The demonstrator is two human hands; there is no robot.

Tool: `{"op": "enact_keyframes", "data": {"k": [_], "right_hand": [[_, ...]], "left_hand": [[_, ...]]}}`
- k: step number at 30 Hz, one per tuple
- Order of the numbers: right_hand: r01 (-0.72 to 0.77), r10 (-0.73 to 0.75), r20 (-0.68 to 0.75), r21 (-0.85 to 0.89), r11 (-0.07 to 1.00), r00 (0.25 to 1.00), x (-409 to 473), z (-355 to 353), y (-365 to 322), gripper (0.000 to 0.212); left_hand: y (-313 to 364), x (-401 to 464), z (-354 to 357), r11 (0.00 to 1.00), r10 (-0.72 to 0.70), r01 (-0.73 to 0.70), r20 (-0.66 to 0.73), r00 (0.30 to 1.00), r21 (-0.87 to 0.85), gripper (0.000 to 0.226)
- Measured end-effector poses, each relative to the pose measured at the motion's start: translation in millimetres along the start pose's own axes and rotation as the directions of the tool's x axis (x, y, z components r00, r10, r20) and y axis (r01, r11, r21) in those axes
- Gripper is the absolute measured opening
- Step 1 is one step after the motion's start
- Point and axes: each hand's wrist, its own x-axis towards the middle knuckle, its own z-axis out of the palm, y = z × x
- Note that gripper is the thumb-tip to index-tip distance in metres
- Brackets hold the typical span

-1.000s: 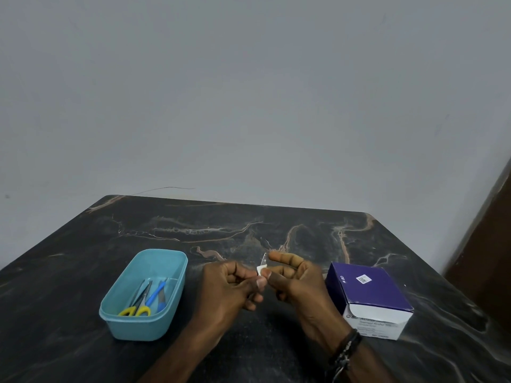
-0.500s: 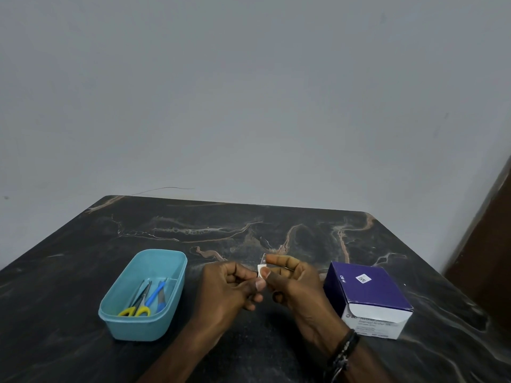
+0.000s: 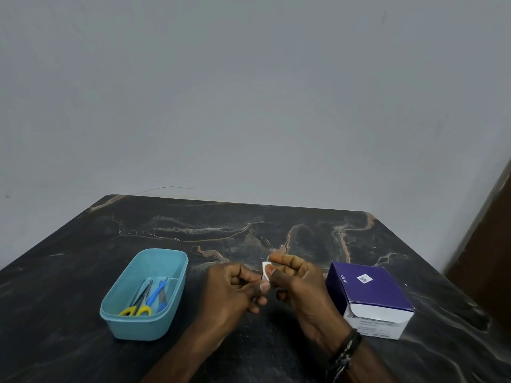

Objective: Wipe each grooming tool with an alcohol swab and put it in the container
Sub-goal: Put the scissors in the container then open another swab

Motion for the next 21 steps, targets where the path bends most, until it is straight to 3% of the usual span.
{"op": "enact_keyframes", "data": {"k": [5, 14, 21], "right_hand": [[-0.002, 0.004, 0.053, -0.027, 1.0, 0.999, -1.5, 0.4, -1.4, 0.025], [0.045, -0.033, -0.112, 0.107, 0.993, 0.993, 4.5, -2.4, 1.7, 0.027], [0.024, -0.024, -0.044, 0.0, 1.0, 0.999, 1.1, 3.0, 1.1, 0.024]], "left_hand": [[3.5, 0.8, -0.5, 1.0, 0.015, -0.015, -0.021, 1.0, 0.0, 0.007], [2.7, -1.9, 3.2, 1.0, -0.013, 0.012, 0.076, 0.997, 0.019, 0.012], [3.1, -0.5, 1.4, 0.999, -0.014, 0.014, -0.008, 1.0, 0.033, 0.019]]}}
